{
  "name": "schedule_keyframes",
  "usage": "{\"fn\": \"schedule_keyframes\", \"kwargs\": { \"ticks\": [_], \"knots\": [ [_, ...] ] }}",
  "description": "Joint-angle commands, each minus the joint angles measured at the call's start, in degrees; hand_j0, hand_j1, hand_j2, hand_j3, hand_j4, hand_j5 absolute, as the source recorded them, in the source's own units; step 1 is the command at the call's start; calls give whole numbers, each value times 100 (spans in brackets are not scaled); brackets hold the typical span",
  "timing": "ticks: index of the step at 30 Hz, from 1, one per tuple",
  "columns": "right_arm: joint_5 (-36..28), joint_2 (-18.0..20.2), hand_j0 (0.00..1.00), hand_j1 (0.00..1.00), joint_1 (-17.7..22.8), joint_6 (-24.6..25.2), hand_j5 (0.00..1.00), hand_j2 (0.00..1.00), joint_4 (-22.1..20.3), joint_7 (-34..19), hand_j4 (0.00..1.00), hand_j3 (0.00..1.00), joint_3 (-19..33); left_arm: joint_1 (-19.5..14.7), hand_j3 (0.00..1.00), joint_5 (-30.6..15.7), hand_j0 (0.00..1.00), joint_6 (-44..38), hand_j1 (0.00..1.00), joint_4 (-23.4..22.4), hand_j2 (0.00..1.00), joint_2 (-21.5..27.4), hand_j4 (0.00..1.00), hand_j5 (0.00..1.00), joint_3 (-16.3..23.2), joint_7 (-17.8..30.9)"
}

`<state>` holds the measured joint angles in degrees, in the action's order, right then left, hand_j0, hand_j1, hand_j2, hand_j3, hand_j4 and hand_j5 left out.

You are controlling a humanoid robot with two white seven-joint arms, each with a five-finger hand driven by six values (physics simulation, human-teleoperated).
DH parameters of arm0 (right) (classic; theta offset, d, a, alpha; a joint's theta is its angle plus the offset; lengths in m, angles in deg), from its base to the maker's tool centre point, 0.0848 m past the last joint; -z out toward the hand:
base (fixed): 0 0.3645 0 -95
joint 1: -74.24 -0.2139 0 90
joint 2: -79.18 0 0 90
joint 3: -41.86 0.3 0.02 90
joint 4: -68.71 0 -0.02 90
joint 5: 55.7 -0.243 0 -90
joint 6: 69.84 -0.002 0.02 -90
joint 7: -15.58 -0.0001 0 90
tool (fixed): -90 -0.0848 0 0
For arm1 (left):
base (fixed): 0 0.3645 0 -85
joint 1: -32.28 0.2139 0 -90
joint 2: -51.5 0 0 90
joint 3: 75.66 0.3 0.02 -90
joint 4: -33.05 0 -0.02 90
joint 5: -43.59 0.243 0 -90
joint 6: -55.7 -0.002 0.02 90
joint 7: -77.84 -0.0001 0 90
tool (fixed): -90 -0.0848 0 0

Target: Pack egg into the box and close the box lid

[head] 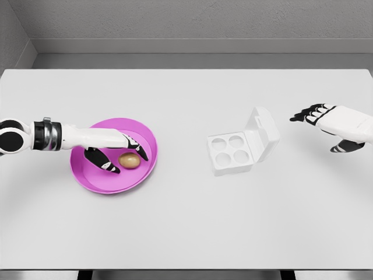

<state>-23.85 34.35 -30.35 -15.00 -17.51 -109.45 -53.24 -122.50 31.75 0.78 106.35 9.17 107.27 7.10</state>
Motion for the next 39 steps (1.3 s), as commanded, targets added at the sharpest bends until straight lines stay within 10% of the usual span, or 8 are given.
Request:
{"fn": "schedule_keyframes", "kwargs": {
  "ticks": [1,39],
  "knots": [
    [-31,9,100,100,0,16,100,100,-1,3,100,100,1,0,73,-38,73,-8,73,-1,73,-21,73,73,-4,-1],
    [-22,-8,100,100,-35,16,100,100,-9,3,100,100,-122,18,46,-38,46,-8,46,-133,46,-117,46,46,-4,-10]
  ]
}}
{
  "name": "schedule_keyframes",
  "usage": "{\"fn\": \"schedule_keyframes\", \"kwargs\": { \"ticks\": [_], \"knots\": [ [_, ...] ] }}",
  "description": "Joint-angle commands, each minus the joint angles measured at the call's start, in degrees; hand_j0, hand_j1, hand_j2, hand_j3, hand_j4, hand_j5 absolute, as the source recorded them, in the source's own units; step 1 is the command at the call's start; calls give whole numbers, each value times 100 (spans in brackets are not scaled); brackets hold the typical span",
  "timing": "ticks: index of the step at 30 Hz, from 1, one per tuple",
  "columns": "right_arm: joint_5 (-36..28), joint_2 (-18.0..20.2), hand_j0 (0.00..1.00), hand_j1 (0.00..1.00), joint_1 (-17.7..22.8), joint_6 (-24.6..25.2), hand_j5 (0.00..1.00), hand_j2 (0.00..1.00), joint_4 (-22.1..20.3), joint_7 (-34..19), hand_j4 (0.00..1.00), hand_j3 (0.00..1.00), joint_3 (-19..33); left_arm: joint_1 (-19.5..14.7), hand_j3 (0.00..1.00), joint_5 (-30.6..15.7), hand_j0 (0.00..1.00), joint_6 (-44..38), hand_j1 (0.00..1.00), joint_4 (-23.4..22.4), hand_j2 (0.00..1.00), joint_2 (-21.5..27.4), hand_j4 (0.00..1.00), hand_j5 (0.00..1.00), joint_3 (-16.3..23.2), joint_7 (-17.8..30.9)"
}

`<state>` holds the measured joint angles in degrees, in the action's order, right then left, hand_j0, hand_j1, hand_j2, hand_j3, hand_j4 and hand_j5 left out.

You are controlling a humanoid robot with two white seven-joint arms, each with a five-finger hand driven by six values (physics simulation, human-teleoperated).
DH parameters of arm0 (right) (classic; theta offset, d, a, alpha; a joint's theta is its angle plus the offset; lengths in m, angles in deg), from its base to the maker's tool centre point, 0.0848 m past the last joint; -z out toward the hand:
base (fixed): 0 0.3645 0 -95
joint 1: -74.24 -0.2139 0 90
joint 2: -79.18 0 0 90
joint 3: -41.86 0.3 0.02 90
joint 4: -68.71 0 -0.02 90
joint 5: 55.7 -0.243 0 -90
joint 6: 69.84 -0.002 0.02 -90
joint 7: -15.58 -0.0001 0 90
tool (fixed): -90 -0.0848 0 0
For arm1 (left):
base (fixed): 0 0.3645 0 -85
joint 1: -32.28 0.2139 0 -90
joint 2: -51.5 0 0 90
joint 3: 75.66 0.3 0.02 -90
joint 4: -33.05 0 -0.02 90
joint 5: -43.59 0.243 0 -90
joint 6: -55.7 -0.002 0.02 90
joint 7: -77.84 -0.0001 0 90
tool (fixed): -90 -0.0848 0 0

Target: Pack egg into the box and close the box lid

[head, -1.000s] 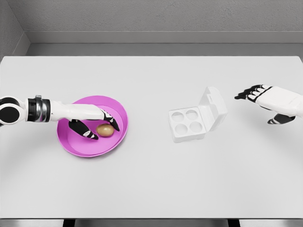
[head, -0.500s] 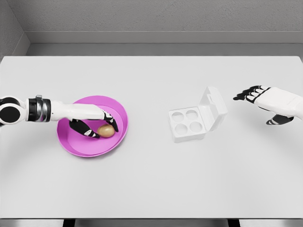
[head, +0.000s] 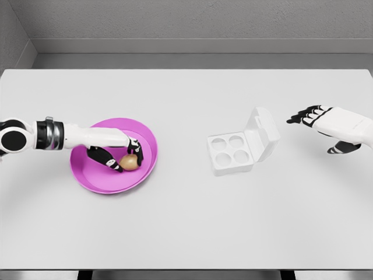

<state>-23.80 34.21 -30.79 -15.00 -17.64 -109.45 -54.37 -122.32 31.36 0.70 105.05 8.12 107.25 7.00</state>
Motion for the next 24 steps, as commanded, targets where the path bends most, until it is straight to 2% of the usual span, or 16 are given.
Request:
{"fn": "schedule_keyframes", "kwargs": {
  "ticks": [1,3,9,10,14,24],
  "knots": [
    [-35,6,100,100,0,16,100,100,-5,3,100,100,-9,0,45,2,45,1,45,-2,45,-12,45,45,-1,0],
    [-27,6,100,100,0,16,100,100,-5,3,100,100,-18,0,42,2,42,1,42,7,42,-12,42,42,-10,0],
    [-9,-3,100,100,-79,16,100,100,13,3,100,100,-229,-18,42,-7,42,1,42,15,42,5,42,42,-54,0],
    [-9,-3,100,100,-79,16,100,100,13,3,100,100,-229,-9,41,-7,41,1,41,7,41,14,41,41,-185,-9],
    [-9,-11,100,100,-167,16,100,100,101,3,100,100,-229,-9,40,-15,40,1,40,16,40,32,40,40,-203,-9],
    [0,-11,100,100,-176,16,100,100,101,3,100,100,-264,-26,40,-24,40,1,40,16,40,-21,40,40,-528,-9]
  ]
}}
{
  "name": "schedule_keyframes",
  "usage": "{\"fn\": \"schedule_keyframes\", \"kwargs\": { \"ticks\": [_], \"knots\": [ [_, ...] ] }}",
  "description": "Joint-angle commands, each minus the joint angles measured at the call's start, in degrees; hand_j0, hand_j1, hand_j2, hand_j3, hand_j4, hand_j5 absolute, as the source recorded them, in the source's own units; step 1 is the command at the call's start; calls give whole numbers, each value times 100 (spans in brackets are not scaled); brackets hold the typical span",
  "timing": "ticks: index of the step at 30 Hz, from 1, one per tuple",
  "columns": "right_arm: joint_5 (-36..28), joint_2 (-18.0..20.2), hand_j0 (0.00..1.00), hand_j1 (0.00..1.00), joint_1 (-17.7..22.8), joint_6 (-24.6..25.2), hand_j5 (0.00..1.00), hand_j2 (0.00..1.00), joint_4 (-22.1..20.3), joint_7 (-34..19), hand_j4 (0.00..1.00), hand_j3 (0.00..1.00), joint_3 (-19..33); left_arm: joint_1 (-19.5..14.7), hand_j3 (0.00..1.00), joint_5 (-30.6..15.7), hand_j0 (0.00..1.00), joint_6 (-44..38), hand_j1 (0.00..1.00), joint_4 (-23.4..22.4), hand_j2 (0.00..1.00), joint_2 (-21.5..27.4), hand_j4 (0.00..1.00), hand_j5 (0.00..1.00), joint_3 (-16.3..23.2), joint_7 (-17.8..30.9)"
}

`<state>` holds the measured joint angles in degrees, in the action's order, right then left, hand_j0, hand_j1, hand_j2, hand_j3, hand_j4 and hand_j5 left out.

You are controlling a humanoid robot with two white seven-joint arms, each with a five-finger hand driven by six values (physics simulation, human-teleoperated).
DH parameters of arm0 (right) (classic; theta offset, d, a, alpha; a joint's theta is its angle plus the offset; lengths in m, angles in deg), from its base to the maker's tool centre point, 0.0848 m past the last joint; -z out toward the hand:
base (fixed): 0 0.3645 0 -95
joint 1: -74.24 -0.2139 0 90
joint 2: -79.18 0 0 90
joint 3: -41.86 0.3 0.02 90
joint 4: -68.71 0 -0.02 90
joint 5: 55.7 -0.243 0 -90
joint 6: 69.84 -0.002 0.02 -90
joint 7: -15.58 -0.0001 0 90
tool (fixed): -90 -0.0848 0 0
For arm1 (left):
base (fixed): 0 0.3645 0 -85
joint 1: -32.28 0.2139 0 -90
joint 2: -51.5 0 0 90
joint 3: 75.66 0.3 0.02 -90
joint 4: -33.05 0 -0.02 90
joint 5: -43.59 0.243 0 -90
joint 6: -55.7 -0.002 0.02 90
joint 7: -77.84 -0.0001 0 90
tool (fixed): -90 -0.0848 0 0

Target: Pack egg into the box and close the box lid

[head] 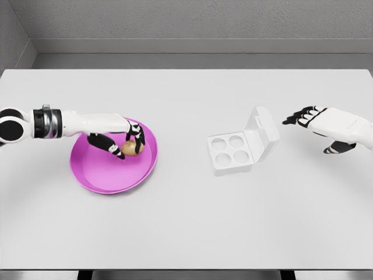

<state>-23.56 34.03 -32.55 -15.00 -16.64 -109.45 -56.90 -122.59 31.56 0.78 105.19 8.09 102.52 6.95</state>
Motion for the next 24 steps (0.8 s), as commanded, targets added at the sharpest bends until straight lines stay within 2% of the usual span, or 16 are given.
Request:
{"fn": "schedule_keyframes", "kwargs": {
  "ticks": [1,8,11,24],
  "knots": [
    [-24,6,100,100,0,16,100,100,0,3,100,100,-11,0,40,-53,40,-8,40,1,40,-27,40,40,-91,-4],
    [-15,-11,100,100,-26,16,100,100,0,3,100,100,-20,18,40,-71,40,-8,40,-7,40,-247,40,40,-293,-4],
    [-15,-11,100,100,-255,16,100,100,18,3,100,100,-345,9,40,-71,40,-8,40,-7,40,-300,40,40,-302,-4],
    [-15,6,100,100,-290,16,100,100,141,3,100,100,-337,9,39,-88,39,-8,39,-139,39,-818,39,39,-407,-4]
  ]
}}
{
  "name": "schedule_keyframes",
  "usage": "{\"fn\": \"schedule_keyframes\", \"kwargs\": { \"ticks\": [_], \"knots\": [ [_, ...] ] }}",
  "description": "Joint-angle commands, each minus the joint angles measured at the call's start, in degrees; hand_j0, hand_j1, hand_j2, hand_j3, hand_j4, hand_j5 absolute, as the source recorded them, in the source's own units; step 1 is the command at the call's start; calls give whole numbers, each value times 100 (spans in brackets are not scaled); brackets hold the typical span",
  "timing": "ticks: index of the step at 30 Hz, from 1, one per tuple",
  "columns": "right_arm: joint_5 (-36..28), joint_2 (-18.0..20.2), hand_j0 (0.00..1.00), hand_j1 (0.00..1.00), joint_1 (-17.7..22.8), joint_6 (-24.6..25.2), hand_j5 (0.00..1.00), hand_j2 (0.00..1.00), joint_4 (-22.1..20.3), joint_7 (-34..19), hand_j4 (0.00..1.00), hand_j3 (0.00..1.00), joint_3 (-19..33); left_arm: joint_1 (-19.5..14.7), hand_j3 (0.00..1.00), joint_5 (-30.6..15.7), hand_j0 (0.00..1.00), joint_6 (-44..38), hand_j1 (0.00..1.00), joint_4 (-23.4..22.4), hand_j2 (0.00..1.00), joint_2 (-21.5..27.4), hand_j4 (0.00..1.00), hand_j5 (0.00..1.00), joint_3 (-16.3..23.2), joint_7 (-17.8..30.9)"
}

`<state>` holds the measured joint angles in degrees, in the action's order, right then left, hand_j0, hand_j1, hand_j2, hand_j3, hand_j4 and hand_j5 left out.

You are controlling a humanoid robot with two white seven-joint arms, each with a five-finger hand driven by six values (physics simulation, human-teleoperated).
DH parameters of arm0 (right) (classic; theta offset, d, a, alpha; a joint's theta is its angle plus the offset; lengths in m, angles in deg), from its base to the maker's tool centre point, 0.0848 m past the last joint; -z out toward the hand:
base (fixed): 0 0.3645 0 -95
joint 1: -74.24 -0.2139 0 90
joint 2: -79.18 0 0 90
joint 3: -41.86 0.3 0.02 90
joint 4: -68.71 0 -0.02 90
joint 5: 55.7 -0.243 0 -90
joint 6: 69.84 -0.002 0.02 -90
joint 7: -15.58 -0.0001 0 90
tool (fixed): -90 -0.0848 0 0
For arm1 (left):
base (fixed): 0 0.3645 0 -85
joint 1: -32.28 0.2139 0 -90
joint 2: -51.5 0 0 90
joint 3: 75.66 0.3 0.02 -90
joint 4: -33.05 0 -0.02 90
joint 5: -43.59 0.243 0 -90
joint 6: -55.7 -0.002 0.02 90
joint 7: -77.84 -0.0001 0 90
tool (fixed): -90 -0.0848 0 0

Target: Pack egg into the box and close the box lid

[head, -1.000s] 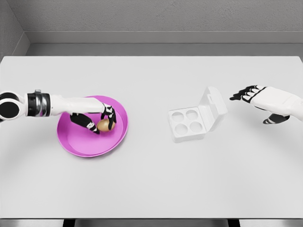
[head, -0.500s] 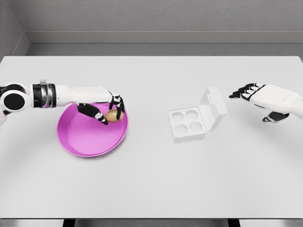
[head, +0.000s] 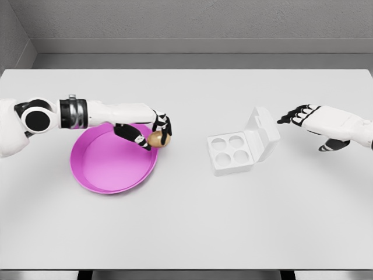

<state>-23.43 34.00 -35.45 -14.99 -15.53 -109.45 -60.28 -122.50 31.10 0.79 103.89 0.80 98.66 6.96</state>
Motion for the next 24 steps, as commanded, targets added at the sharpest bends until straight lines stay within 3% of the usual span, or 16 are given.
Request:
{"fn": "schedule_keyframes", "kwargs": {
  "ticks": [1,24],
  "knots": [
    [-28,9,100,100,0,15,100,100,66,2,100,100,2,0,39,-43,39,-9,39,-71,39,-160,39,39,-21,-5],
    [-28,27,100,100,-62,15,100,100,83,2,100,100,2,-9,39,-51,39,-9,39,-344,39,-854,39,39,-249,-5]
  ]
}}
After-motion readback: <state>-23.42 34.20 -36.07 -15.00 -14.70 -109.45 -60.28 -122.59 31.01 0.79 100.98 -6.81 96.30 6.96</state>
